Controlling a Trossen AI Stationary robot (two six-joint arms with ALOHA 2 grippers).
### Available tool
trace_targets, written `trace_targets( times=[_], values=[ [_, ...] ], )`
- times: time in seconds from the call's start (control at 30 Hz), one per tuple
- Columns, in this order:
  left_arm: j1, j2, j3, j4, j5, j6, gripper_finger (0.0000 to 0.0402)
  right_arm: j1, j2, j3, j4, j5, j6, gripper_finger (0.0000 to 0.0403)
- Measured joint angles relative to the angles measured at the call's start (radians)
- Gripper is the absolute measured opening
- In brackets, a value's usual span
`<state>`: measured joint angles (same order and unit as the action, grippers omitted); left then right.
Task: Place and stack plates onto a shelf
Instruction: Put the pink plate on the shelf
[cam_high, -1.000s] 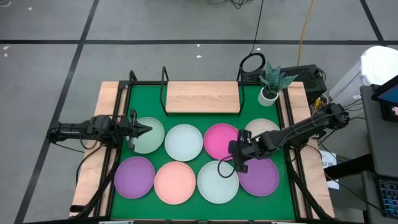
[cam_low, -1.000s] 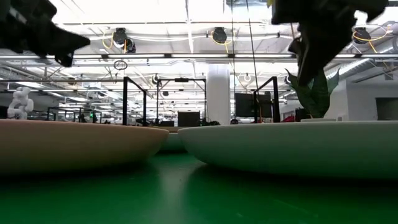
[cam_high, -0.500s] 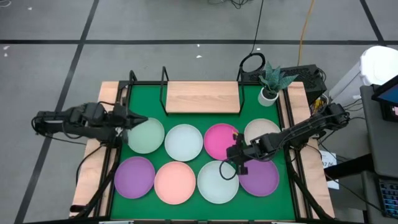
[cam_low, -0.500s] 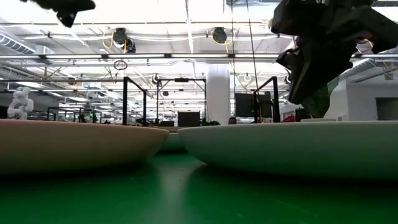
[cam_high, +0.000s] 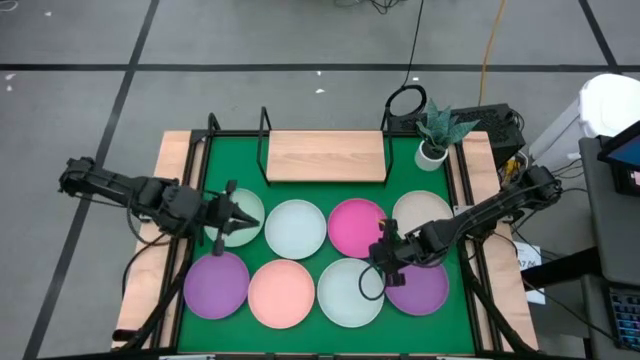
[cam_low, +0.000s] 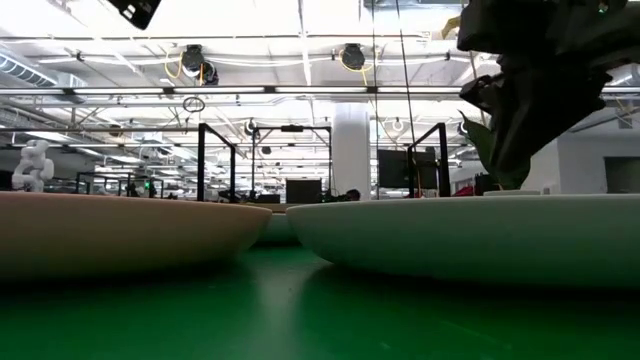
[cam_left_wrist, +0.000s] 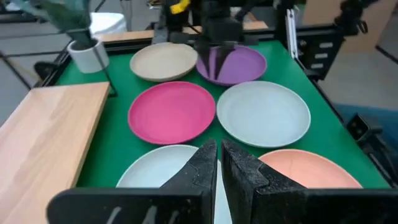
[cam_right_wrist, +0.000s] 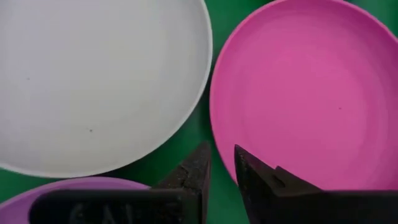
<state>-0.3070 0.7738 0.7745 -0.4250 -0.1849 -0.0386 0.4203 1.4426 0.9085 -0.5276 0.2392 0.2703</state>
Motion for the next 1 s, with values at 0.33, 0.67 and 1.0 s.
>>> trace_targets(
  times=[0.33, 0.67, 1.0],
  values=[
    [-0.009, 0.059, 0.008, 0.061, -0.034, 0.057, 0.0029, -0.002, 0.062, 0.0, 0.001, 0.0, -0.011, 0.0139],
    [-0.018, 0.11, 0.008, 0.062, -0.034, 0.036, 0.0029, -0.002, 0.062, -0.091, 0.079, 0.024, -0.07, 0.012],
    [-0.056, 0.163, 0.007, 0.088, -0.035, 0.115, 0.0029, -0.01, 0.062, -0.155, 0.18, 0.077, -0.161, 0.0061]
  ],
)
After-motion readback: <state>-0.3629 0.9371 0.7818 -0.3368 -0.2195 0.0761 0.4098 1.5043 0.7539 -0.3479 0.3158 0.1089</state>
